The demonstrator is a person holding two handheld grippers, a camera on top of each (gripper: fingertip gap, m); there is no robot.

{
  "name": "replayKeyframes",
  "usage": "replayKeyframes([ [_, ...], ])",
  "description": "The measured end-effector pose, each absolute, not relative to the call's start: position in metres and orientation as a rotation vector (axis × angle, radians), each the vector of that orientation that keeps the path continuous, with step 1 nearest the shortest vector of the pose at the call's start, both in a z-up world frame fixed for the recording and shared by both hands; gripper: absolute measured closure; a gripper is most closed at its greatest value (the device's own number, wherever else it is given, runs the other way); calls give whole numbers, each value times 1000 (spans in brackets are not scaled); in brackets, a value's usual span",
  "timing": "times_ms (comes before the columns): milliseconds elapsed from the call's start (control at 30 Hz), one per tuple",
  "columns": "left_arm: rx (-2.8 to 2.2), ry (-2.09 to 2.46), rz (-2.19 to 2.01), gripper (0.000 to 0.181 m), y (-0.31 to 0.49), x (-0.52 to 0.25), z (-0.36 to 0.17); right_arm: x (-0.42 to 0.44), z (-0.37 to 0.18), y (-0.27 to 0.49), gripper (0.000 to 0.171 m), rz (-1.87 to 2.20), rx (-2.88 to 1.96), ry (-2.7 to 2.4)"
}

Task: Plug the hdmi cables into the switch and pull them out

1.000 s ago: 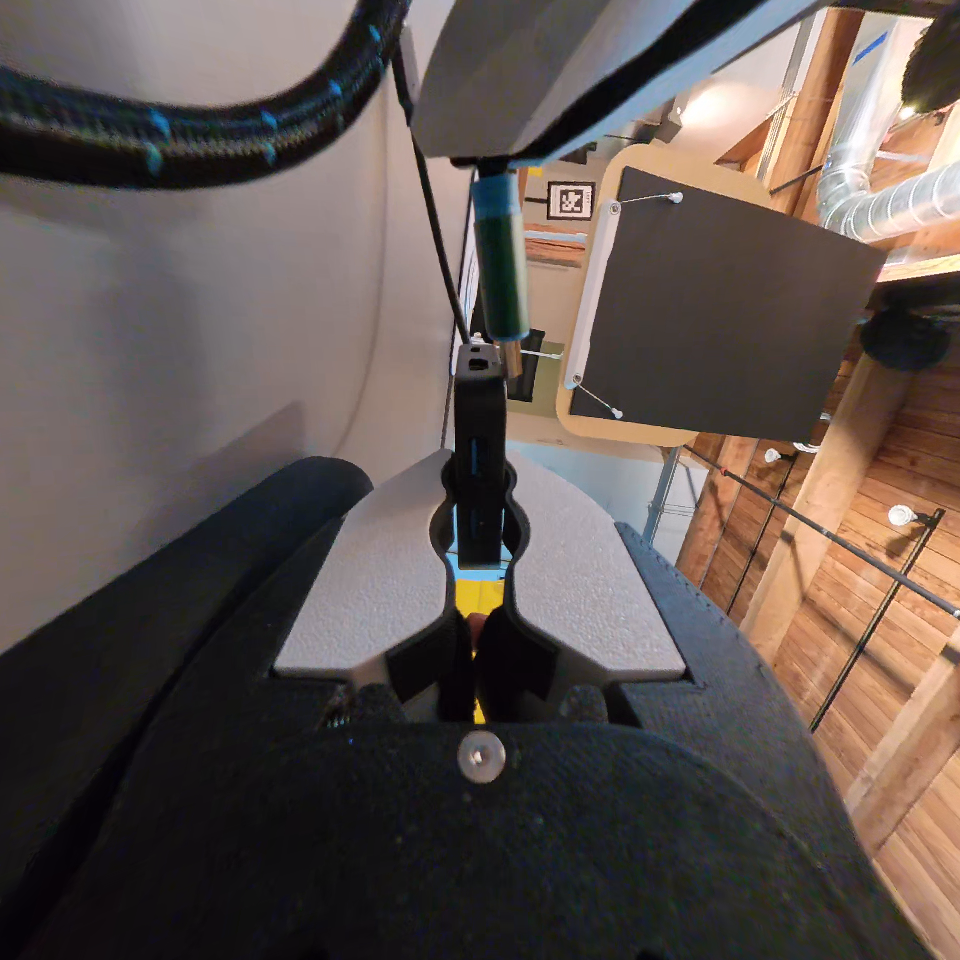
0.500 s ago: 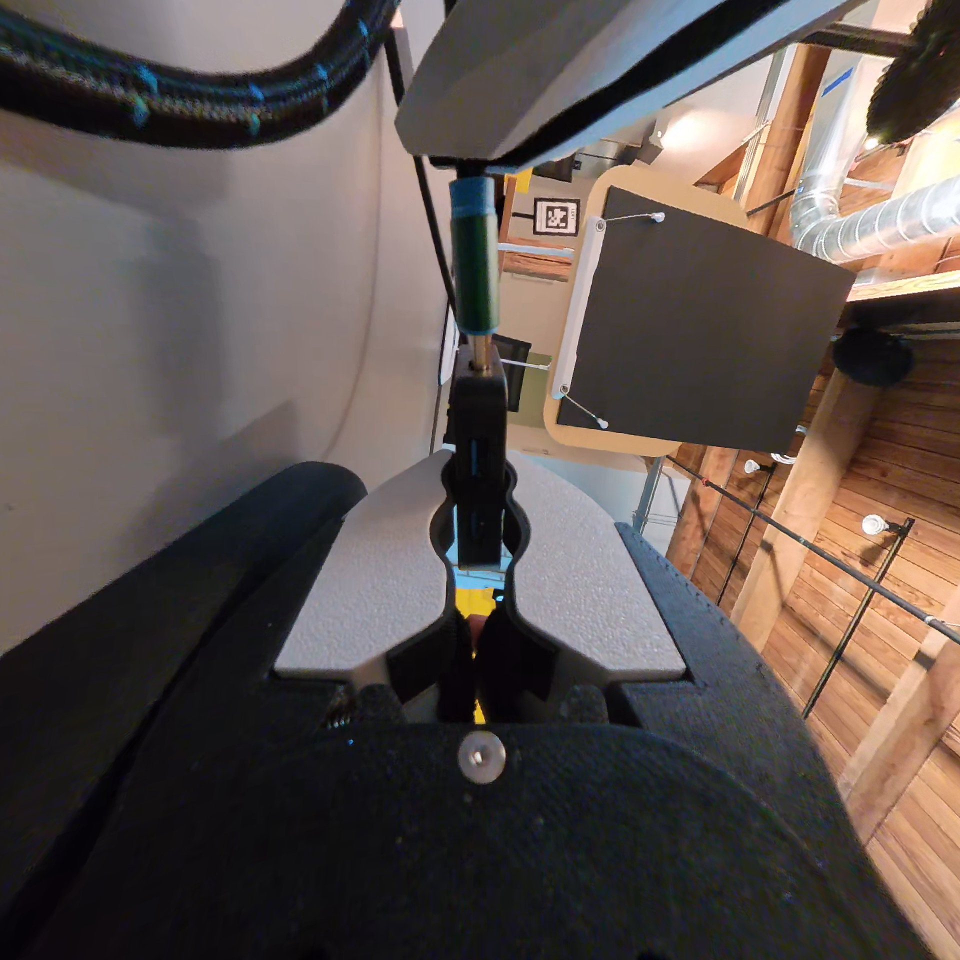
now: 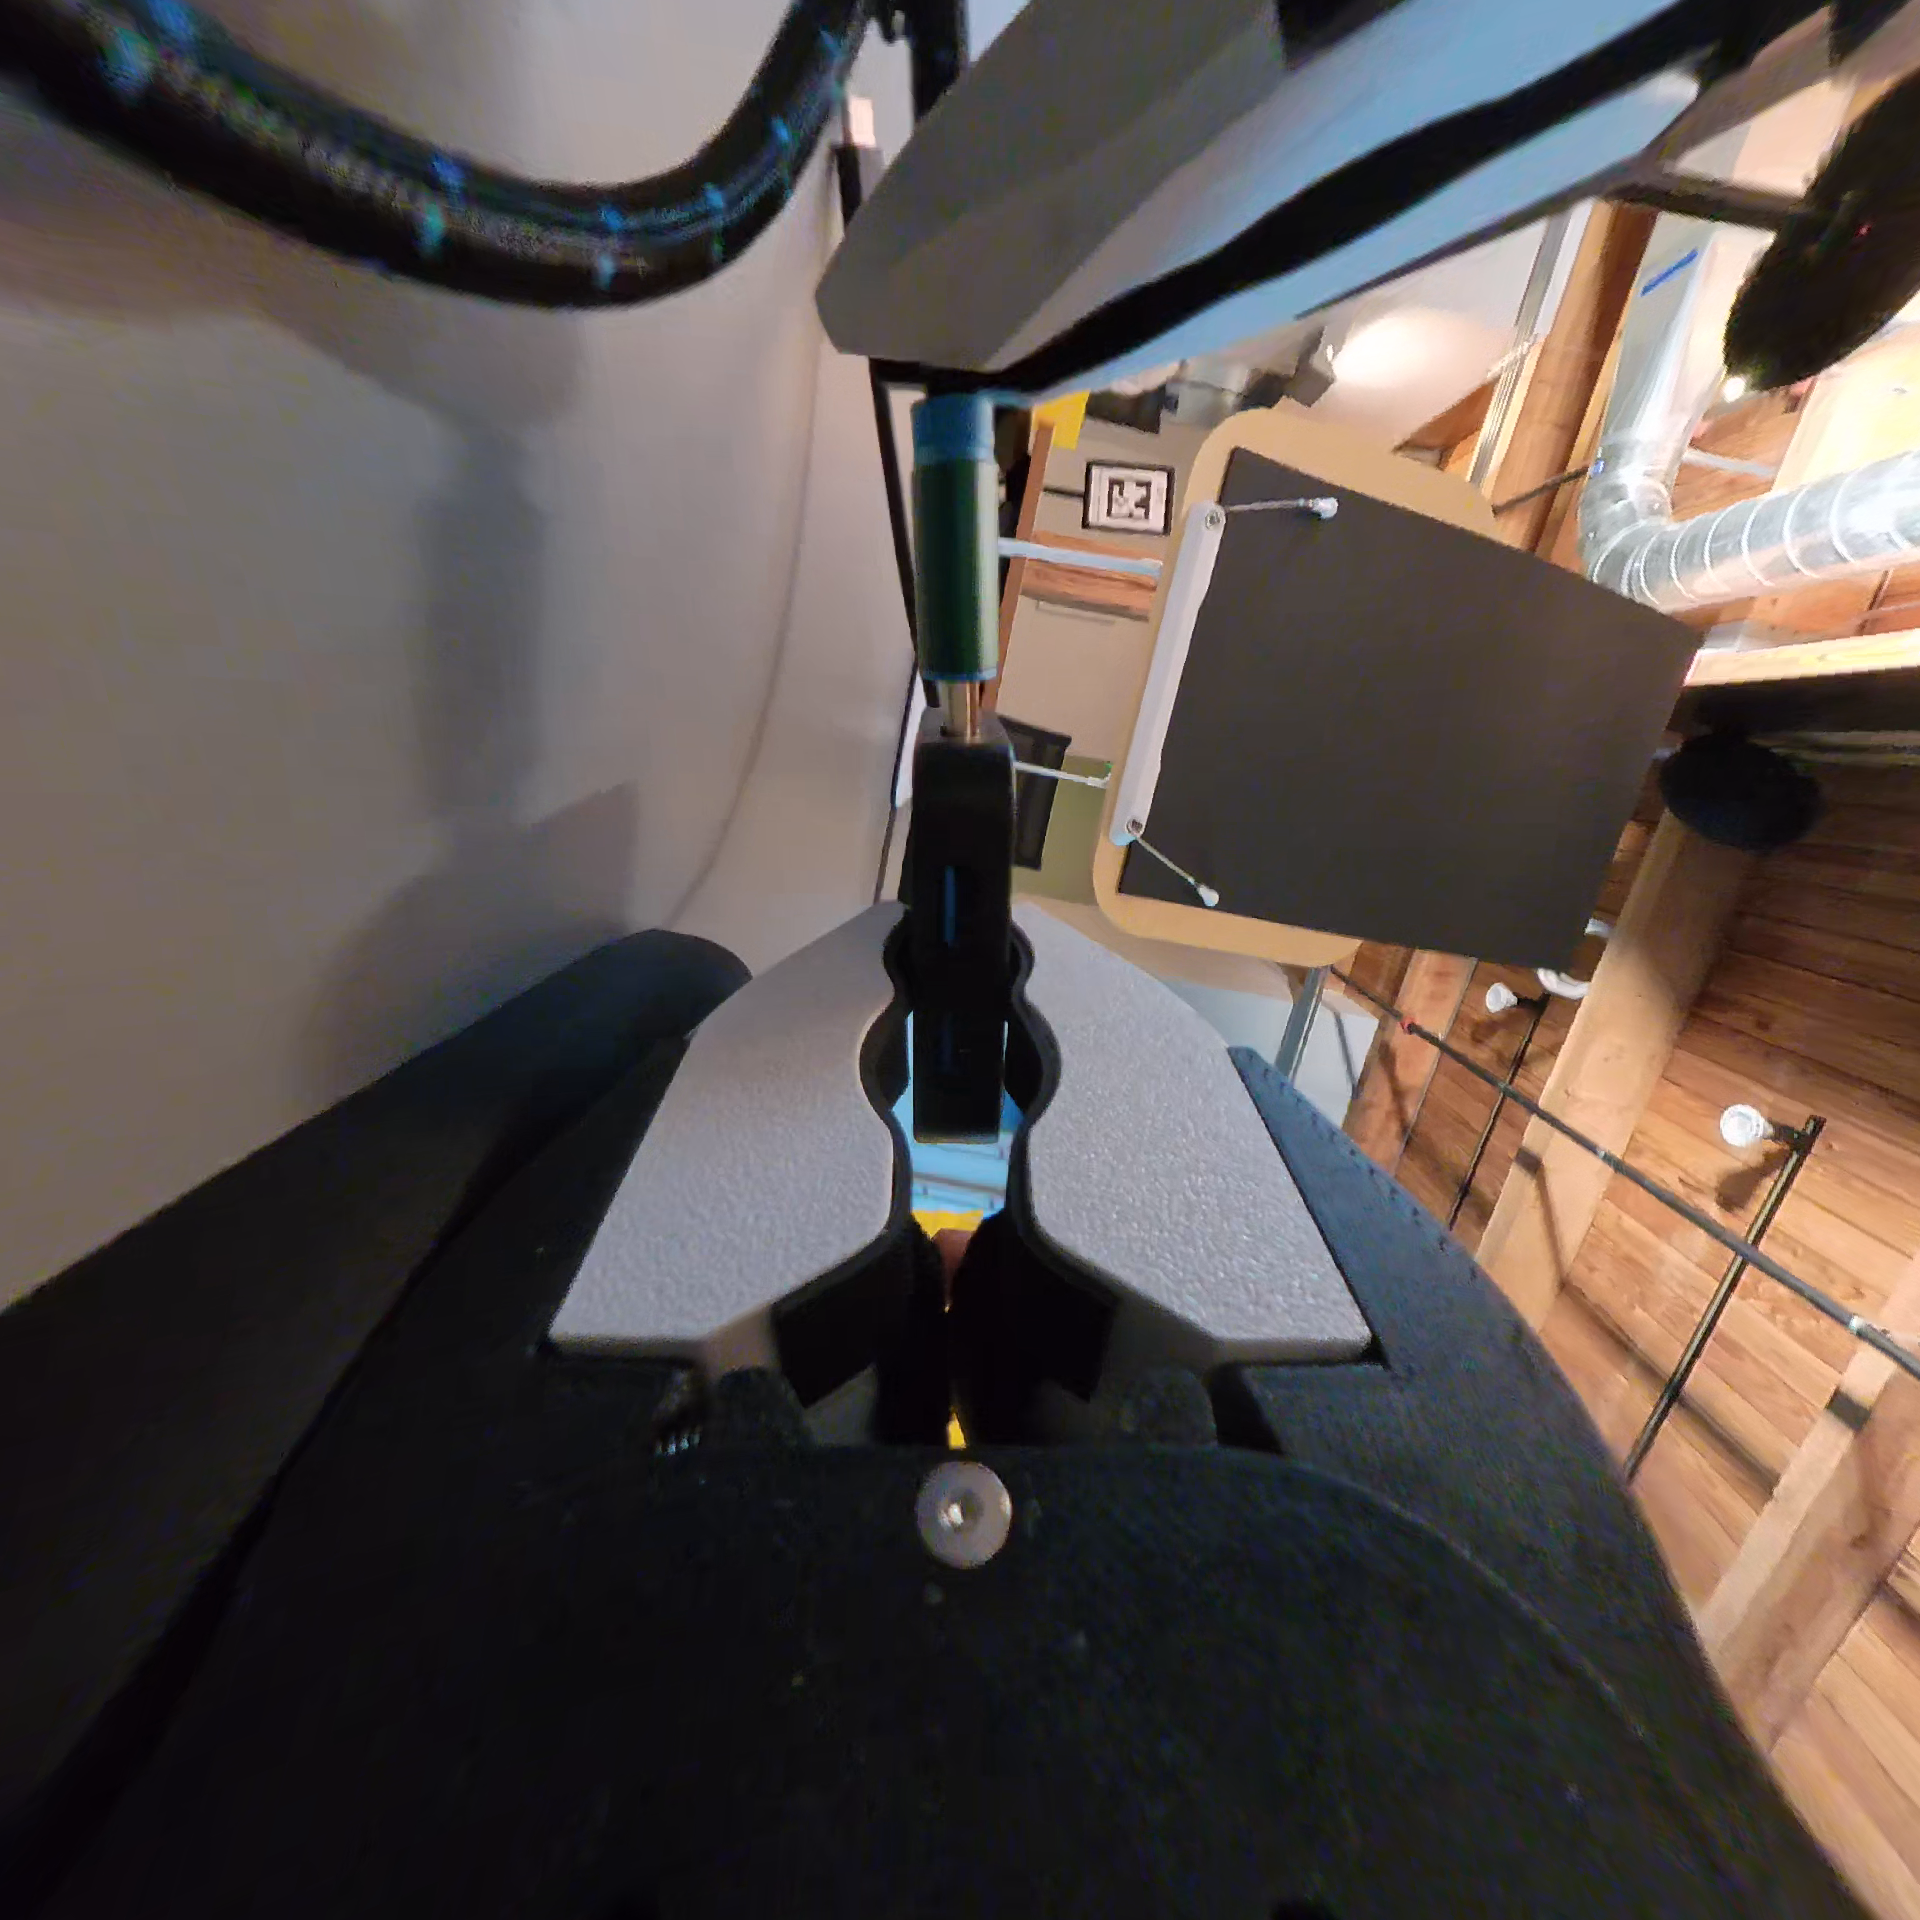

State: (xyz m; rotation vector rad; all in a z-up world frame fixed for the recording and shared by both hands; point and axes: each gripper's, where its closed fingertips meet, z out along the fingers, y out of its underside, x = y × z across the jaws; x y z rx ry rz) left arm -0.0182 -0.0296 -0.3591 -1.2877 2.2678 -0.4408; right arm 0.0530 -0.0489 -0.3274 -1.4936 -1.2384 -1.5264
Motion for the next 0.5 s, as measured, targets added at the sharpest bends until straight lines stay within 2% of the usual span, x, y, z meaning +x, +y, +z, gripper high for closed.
replayKeyframes([
  [33, -1282, 2271, -434, 175, -28, -19, -358, 51, -328, -49, 158, -1516, -1477, -1266],
  [200, -1271, 2291, -362, 175, -24, -19, -356, 44, -331, -49, 157, -1506, -1432, -1363],
  [500, -1177, 2295, -580, 176, -33, -13, -363, 42, -334, -54, 158, -1326, -1437, -1322],
])
